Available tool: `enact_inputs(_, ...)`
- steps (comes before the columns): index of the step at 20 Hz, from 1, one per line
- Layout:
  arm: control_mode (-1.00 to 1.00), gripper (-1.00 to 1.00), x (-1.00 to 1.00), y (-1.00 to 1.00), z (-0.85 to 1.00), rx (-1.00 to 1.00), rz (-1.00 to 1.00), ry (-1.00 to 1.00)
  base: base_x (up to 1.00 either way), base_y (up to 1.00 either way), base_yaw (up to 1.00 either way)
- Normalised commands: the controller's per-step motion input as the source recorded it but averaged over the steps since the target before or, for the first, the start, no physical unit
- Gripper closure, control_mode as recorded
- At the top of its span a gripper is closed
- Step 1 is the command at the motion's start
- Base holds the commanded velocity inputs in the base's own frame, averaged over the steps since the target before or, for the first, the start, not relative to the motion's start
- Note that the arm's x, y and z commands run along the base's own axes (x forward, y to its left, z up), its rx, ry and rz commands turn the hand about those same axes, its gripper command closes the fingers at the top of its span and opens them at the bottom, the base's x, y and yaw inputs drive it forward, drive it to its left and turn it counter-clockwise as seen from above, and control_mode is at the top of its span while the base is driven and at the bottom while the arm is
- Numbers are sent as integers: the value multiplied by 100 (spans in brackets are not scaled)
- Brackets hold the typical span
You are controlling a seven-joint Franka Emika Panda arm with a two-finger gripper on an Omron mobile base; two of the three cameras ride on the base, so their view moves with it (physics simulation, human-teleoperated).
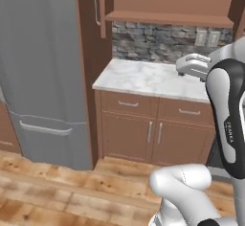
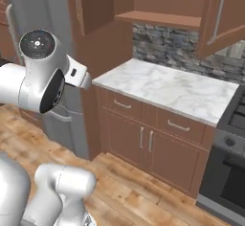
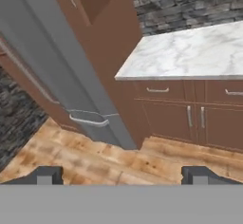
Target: Close all open cabinet doors.
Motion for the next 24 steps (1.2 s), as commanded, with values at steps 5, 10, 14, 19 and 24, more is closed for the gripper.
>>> enact_inputs(5, 100, -100, 0, 0, 0, 0, 0, 0, 90, 38, -39)
enact_inputs(10, 100, -100, 0, 0, 0, 0, 0, 0, 61, 8, -33)
enact_inputs(14, 100, -100, 0, 0, 0, 0, 0, 0, 60, 0, -32)
enact_inputs(19, 100, -100, 0, 0, 0, 0, 0, 0, 52, 0, -33)
enact_inputs(24, 100, -100, 0, 0, 0, 0, 0, 0, 74, 29, -20)
